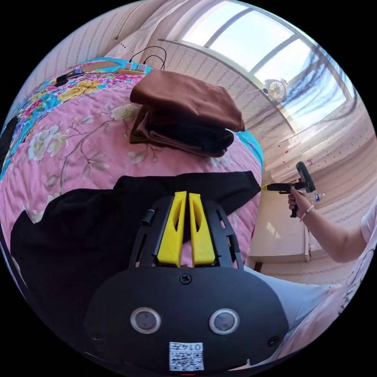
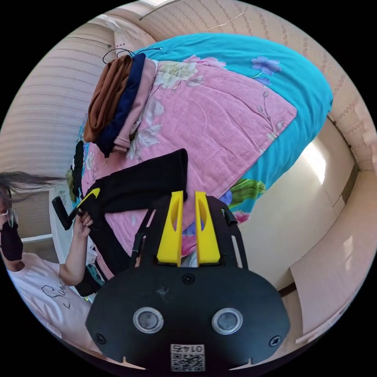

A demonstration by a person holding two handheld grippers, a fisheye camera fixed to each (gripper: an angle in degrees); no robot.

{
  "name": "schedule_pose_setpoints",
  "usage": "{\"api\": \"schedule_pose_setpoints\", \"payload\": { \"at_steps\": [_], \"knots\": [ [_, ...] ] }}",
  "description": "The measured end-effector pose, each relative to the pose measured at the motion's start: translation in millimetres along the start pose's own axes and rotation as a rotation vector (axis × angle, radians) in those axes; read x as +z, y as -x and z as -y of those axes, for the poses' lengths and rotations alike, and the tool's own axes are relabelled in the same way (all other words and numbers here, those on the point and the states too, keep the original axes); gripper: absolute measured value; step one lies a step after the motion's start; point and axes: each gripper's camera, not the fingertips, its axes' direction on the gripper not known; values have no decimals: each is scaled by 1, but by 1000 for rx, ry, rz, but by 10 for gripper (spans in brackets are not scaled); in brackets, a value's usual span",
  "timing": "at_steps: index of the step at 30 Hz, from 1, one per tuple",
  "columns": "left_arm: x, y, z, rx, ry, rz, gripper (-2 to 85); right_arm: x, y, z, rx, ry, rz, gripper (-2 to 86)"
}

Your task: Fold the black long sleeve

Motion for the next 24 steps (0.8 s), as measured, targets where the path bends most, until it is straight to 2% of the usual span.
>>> {"api": "schedule_pose_setpoints", "payload": {
  "at_steps": [4, 6, 10, 14, 17, 20, 22, 24],
  "knots": [
    [-77, 7, -74, -96, -43, 81, -9, 0, 63, -9, -66, -45, -209, 38],
    [-115, 22, -110, -180, -52, 165, -9, 16, 139, -9, -248, -39, -258, 35],
    [-218, 81, -195, -429, -97, 451, -9, 76, 276, -1, -586, 52, -113, 34],
    [-304, 124, -271, -658, -193, 606, -2, 174, 459, 9, -924, 179, 128, 40],
    [-329, 144, -307, -768, -225, 603, 26, 239, 598, 5, -1103, 227, 255, 50],
    [-348, 172, -344, -880, -268, 546, 69, 307, 724, -9, -1185, 301, 287, 66],
    [-352, 181, -356, -928, -257, 571, 73, 349, 788, -24, -1207, 331, 258, 74],
    [-352, 190, -367, -952, -235, 546, 70, 404, 851, -38, -1179, 312, 127, 83]
  ]
}}
